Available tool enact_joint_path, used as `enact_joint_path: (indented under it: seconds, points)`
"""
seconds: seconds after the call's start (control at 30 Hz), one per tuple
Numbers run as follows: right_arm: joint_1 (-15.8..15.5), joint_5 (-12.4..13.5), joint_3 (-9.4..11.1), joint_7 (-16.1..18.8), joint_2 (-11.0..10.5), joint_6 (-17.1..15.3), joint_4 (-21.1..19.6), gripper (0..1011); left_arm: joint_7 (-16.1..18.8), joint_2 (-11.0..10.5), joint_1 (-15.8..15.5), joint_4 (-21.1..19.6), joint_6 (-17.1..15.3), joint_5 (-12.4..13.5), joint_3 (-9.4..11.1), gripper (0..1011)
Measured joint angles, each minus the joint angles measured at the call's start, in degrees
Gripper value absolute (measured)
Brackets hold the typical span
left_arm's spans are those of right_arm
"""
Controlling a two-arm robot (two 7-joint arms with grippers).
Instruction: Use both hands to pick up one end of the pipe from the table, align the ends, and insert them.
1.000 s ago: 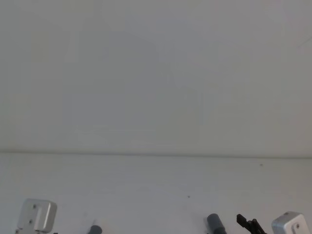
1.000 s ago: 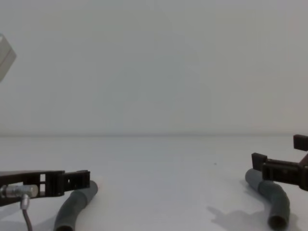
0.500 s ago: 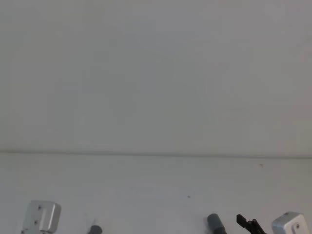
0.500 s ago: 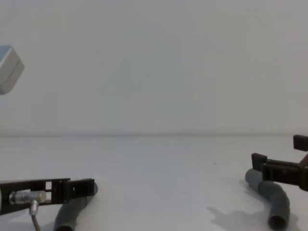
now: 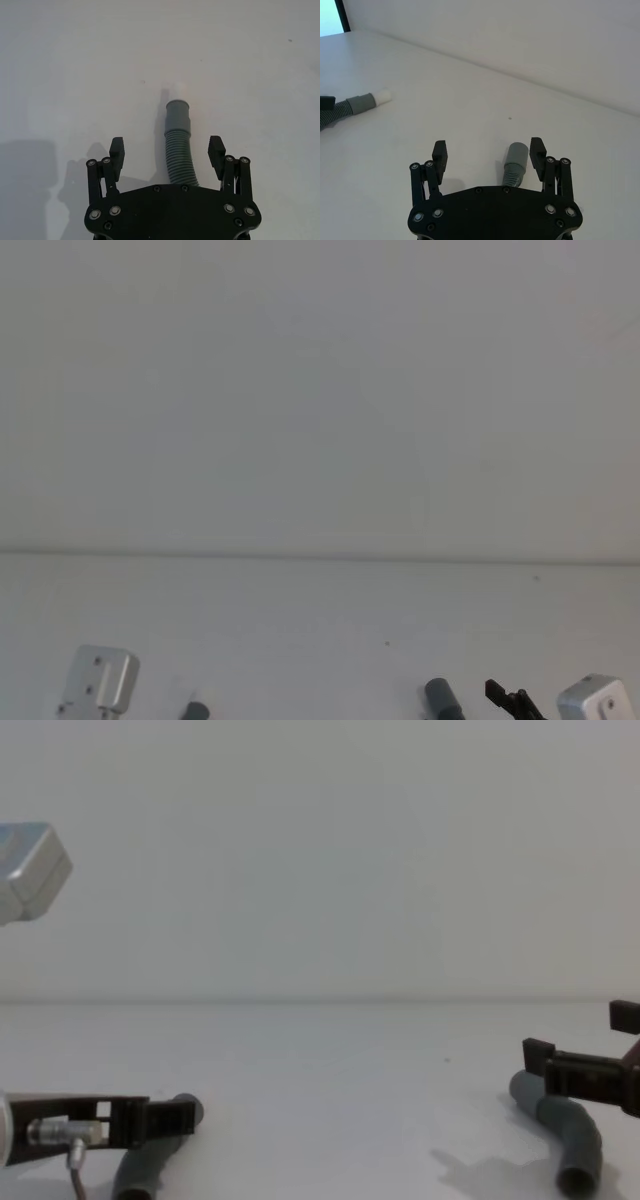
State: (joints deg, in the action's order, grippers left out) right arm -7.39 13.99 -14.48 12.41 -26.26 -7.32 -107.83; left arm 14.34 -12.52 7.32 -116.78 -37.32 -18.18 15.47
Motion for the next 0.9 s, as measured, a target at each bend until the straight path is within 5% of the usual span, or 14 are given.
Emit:
enact_joint_path:
  seconds: [0.9]
  points:
    - [0.0,0.0,0.0,0.0,0.0,0.0,0.0,1002,-1.5,1.9,-3.3,2.3,-2.3,0.5,0.5,1001]
